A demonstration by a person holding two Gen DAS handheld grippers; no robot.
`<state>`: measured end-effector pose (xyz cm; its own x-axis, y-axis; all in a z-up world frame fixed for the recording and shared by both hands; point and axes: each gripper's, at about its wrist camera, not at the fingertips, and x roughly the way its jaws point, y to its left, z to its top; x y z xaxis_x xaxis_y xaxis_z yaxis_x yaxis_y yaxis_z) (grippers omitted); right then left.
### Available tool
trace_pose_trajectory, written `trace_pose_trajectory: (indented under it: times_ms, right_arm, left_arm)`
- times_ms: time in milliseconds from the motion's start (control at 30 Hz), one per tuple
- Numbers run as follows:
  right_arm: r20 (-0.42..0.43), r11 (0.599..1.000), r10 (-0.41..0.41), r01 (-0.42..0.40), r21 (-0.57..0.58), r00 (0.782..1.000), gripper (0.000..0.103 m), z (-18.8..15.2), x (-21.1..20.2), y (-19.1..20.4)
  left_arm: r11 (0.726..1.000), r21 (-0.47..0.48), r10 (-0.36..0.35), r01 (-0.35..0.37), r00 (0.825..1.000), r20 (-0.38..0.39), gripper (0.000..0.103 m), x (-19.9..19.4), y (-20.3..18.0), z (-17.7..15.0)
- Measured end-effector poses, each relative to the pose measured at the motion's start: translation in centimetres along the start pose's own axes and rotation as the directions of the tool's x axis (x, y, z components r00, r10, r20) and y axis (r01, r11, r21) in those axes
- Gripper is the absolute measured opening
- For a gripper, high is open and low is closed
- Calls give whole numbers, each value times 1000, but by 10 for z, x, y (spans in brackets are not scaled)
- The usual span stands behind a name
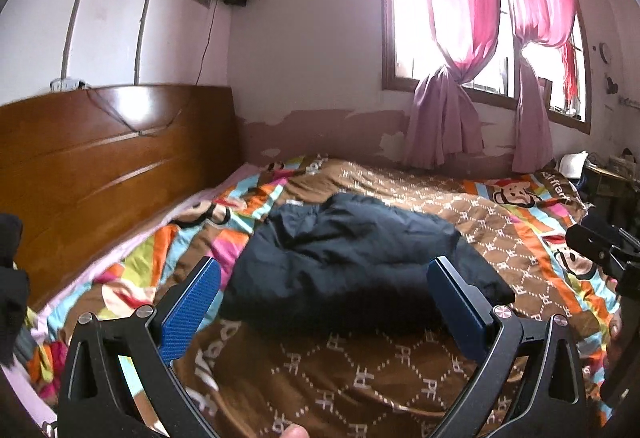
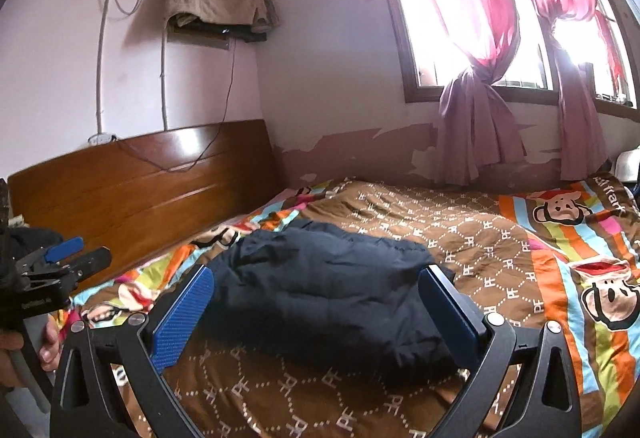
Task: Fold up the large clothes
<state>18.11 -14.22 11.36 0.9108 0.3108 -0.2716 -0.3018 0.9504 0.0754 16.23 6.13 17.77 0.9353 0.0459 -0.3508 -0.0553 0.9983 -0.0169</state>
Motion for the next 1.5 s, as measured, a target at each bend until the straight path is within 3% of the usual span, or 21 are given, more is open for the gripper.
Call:
trace_pose_trajectory:
  times_ms: [200,367,700,1500]
  right_arm:
    - [-41,1000,-27,26,-6,999,103,-24,-4,9]
    - [-71,997,-72,71,-21,995,103,-43,1,12]
    - [-136,996,-72,65,-53,988,103,-74,17,19]
    - [-192,998,-52,48,-27,980,103,-88,34,19]
  left_arm:
    - [996,-90,-13,16,999,35,101,-8,11,-21]
    - [1000,-10,10,-10,1000,9,101,-4,1,-37]
    - [999,36,37,-36,999,-34,101,2,2,-73]
    - [999,17,42,-41,999,-29,101,3,9,-78]
